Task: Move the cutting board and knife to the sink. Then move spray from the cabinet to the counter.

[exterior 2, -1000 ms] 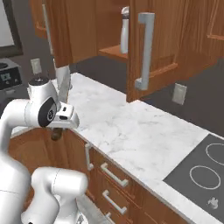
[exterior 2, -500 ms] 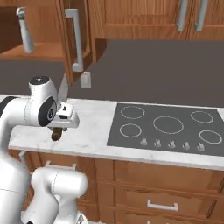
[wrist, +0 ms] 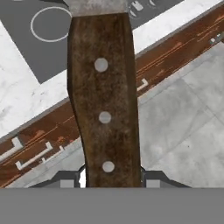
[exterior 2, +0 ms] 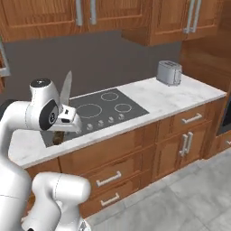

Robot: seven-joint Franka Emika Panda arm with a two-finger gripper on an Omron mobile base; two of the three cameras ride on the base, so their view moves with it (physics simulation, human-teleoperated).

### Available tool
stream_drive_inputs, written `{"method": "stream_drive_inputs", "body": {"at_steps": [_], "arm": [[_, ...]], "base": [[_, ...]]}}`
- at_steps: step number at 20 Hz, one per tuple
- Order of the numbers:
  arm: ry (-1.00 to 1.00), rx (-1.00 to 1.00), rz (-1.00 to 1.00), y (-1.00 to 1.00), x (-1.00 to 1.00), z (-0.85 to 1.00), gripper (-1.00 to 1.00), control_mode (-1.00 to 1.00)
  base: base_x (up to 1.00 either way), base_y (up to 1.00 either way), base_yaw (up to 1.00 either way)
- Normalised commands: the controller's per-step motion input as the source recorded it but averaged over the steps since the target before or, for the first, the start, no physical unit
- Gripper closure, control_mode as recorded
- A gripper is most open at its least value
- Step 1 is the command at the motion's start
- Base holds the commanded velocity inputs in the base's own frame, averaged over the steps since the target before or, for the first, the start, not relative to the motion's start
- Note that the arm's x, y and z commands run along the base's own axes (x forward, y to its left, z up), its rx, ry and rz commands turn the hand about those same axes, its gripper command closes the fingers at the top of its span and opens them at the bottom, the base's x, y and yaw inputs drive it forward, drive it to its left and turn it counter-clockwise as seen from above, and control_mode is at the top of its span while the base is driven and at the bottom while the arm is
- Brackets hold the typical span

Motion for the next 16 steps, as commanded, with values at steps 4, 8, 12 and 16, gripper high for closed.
{"method": "stream_drive_inputs", "body": {"at_steps": [4, 8, 12, 16], "arm": [[0.0, 0.0, 0.0, 0.0, 0.0, 0.0, 1.0, 1.0], [0.0, 0.0, 0.0, 0.0, 0.0, 0.0, 1.0, 1.0], [0.0, 0.0, 0.0, 0.0, 0.0, 0.0, 1.0, 1.0], [0.0, 0.0, 0.0, 0.0, 0.0, 0.0, 1.0, 1.0]], "base": [[0.0, 0.0, -1.0], [0.0, 0.0, -1.0], [0.0, 0.0, -1.0], [0.12, 0.0, -1.0]]}}
